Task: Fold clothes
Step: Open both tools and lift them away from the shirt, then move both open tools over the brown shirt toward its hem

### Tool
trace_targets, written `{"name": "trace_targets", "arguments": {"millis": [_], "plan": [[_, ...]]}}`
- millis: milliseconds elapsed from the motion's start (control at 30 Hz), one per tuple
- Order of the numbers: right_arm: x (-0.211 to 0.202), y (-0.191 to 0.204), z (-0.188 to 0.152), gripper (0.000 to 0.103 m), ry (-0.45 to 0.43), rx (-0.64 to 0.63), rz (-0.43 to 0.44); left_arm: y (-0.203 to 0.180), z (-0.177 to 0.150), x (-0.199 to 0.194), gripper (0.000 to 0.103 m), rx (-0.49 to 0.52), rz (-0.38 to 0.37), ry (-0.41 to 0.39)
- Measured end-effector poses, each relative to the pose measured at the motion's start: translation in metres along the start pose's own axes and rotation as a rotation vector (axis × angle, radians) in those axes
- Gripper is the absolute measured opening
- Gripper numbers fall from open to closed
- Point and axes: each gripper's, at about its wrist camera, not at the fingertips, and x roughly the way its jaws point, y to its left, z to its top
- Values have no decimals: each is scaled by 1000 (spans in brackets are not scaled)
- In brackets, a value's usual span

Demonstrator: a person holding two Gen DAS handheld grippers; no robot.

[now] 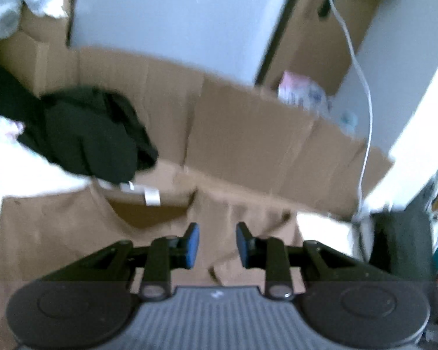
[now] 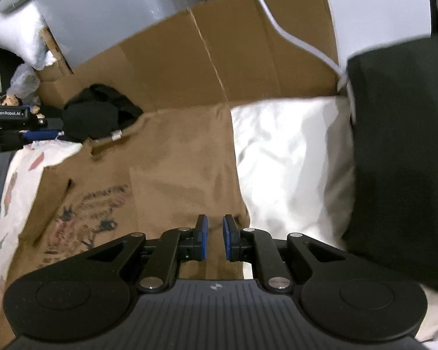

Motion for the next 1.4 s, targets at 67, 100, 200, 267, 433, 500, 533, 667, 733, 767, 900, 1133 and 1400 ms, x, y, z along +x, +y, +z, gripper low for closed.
{"name": "trace_targets", "arguments": {"millis": [67,100,200,267,433,500,533,667,733,767,900,1133,1400], "plan": [[-15,2,15,47,7,0,2,5,18,-12,25,-26,25,-8],[-22,3,23,48,14,5,1,9,34,-23,25,-36,24,-10],[-29,3,36,49,38,15,-17,11,64,-46,25,6,47,5],[-32,4,45,49,59,34,-22,16,78,-59,25,14,55,13],[-50,9,71,49,97,65,-6,35,97,-95,26,30,80,20],[-60,11,80,52,104,77,4,41,96,-110,29,42,92,28],[-64,11,83,53,105,75,7,45,93,-120,32,43,94,36],[-93,11,98,55,120,53,13,65,73,-159,34,32,97,61],[-106,10,102,55,117,42,-1,76,64,-176,38,4,95,67],[-110,9,102,55,119,40,-4,81,59,-185,39,-9,100,66],[-133,10,101,55,118,22,-10,94,38,-221,45,-38,111,65],[-174,17,80,56,101,-1,-9,99,12,-272,49,-44,116,72],[-197,20,43,56,139,22,3,108,-35,-306,57,-53,119,100]]}}
